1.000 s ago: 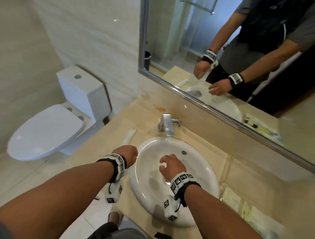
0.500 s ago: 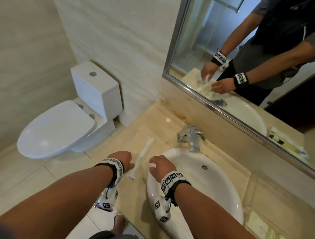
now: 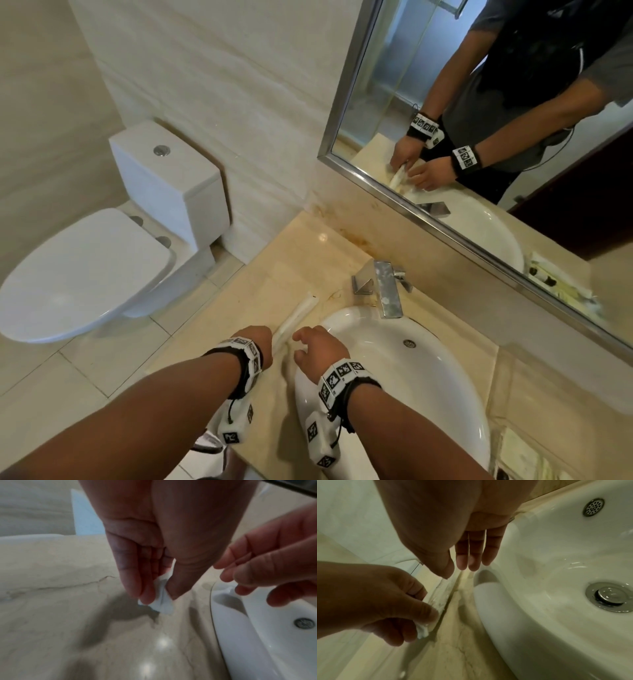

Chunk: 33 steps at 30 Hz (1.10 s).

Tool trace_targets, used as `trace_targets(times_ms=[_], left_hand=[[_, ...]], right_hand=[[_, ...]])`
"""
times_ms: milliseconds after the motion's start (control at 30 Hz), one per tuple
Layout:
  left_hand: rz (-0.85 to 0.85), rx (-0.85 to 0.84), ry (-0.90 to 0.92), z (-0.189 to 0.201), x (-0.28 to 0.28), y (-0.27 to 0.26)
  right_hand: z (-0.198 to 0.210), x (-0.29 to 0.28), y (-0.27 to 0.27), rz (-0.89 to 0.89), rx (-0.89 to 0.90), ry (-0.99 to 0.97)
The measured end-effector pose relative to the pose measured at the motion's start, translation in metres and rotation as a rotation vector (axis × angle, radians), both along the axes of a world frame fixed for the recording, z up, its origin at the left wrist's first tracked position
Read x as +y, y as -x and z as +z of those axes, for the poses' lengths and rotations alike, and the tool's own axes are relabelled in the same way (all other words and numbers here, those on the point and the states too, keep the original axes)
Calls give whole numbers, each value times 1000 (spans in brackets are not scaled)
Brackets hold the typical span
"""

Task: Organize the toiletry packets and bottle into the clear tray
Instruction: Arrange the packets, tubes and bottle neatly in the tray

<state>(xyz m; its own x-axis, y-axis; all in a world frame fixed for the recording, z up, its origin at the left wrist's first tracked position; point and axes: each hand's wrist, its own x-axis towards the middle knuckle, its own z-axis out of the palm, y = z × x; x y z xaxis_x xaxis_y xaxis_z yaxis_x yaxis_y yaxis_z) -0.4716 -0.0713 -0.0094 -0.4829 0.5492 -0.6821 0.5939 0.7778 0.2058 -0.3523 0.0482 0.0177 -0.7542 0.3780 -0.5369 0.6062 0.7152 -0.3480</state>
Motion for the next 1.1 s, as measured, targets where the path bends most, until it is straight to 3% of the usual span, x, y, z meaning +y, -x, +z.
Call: trace_targets(times_ms=[267, 567, 933, 1100], left_hand=[[-60, 41, -6, 13, 1, 23], [-389, 129, -25, 38, 22, 24], [-691, 169, -117, 47, 89, -71], [-806, 148, -127, 53, 132, -141]], right_hand=[[18, 15, 13, -56, 98, -60], [31, 32, -19, -219, 123, -178], [30, 60, -168, -428, 190, -37], [27, 70, -252, -501, 167, -108]])
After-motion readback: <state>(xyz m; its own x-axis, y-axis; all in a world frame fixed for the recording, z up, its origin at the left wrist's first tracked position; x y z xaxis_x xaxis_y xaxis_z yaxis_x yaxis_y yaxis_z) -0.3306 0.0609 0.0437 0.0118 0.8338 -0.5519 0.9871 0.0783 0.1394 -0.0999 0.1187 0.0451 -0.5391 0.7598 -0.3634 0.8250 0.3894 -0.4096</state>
